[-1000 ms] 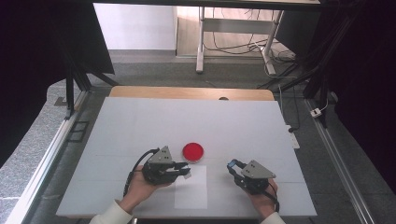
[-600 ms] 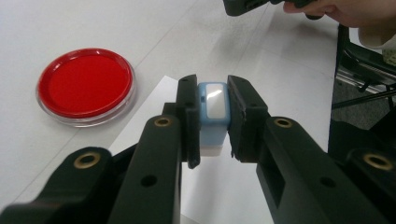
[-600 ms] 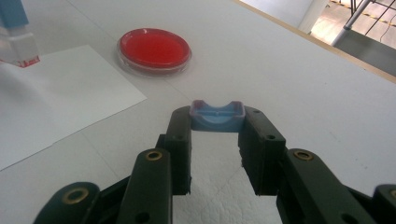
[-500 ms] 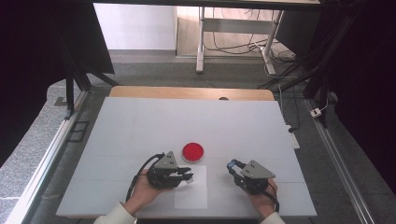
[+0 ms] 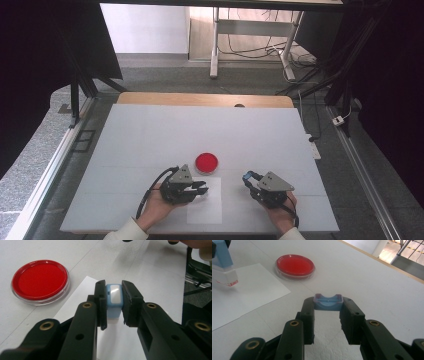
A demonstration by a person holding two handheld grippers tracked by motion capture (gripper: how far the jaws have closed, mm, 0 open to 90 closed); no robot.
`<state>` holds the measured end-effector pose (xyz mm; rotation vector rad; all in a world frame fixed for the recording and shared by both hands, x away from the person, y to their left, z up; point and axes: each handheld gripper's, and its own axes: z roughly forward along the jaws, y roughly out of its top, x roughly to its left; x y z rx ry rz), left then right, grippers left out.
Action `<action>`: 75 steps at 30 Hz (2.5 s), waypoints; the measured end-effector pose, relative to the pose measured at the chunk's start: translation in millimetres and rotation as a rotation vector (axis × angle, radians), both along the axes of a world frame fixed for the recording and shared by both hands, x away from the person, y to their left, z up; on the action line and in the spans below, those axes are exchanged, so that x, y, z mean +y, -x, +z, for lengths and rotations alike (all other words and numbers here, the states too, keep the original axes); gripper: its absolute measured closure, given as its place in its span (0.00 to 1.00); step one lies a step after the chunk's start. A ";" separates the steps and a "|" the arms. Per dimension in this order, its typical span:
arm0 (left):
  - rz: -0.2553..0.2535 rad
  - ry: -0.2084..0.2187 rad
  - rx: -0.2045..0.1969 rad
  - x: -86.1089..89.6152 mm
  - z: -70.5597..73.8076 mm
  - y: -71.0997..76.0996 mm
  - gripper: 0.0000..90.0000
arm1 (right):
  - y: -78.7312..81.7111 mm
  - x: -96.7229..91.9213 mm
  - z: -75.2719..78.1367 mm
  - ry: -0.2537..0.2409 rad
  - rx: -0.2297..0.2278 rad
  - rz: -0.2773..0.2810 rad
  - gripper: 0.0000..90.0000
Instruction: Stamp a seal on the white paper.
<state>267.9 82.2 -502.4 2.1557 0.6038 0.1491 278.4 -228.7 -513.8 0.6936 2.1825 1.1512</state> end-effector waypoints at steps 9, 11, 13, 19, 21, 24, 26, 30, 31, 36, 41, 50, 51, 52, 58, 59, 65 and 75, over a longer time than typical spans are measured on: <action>0.010 -0.013 -0.009 -2.9 -5.5 0.0 0.84 | -0.2 0.0 0.0 0.004 0.000 0.000 0.72; 0.011 -0.022 -0.014 -3.5 -6.1 0.2 0.84 | -0.2 0.0 -0.1 0.004 0.000 0.000 0.72; 0.009 -0.029 -0.018 -3.5 -6.3 0.1 0.84 | 0.0 0.2 -0.1 0.009 -0.002 -0.003 0.72; 0.008 -0.033 -0.022 -4.5 -7.0 0.4 0.84 | -0.2 0.2 -0.2 0.006 0.000 0.001 0.72; 0.010 -0.030 -0.023 -5.0 -7.5 0.6 0.84 | -0.2 0.3 -0.3 0.006 0.000 0.001 0.72; 0.010 -0.034 -0.023 -5.7 -7.9 1.0 0.84 | 0.0 0.3 -0.2 0.009 -0.002 -0.002 0.72; 0.008 -0.039 -0.026 -6.2 -8.3 1.1 0.84 | -0.2 0.3 -0.3 0.006 0.000 0.002 0.72; 0.005 -0.049 -0.027 -7.4 -9.0 1.3 0.84 | 0.0 0.3 -0.2 0.009 -0.002 -0.002 0.72; 0.003 -0.054 -0.030 -7.4 -9.0 1.2 0.84 | 0.0 0.4 -0.2 0.009 -0.002 -0.002 0.72; 0.006 -0.053 -0.027 -7.9 -9.1 1.1 0.84 | 0.1 0.3 -0.1 0.009 -0.002 -0.002 0.72; 0.003 -0.068 -0.032 -9.4 -8.4 1.8 0.84 | 0.1 0.3 -0.1 0.008 -0.002 -0.003 0.72; 0.003 -0.119 -0.037 -15.4 -8.6 2.8 0.84 | 0.1 0.8 -0.4 0.003 -0.001 0.002 0.72; 0.001 -0.124 -0.038 -15.8 -8.3 2.8 0.84 | 0.0 1.1 -0.8 -0.001 -0.003 0.002 0.72; 0.001 -0.128 -0.038 -16.2 -8.0 2.9 0.84 | 0.1 0.8 -0.5 0.007 0.000 0.003 0.72; -0.002 -0.152 -0.034 -18.5 -6.3 2.2 0.84 | -0.1 1.5 -0.9 0.007 -0.002 0.004 0.72; -0.001 -0.155 -0.035 -18.6 -6.2 2.3 0.84 | -0.1 1.5 -0.9 0.007 -0.002 0.004 0.72; -0.002 -0.155 -0.036 -18.2 -6.7 2.6 0.85 | 0.1 1.4 -0.7 0.007 -0.001 0.004 0.72; 0.007 -0.136 -0.045 -16.6 -9.2 5.3 0.85 | 0.4 1.0 -0.2 0.005 -0.001 0.003 0.72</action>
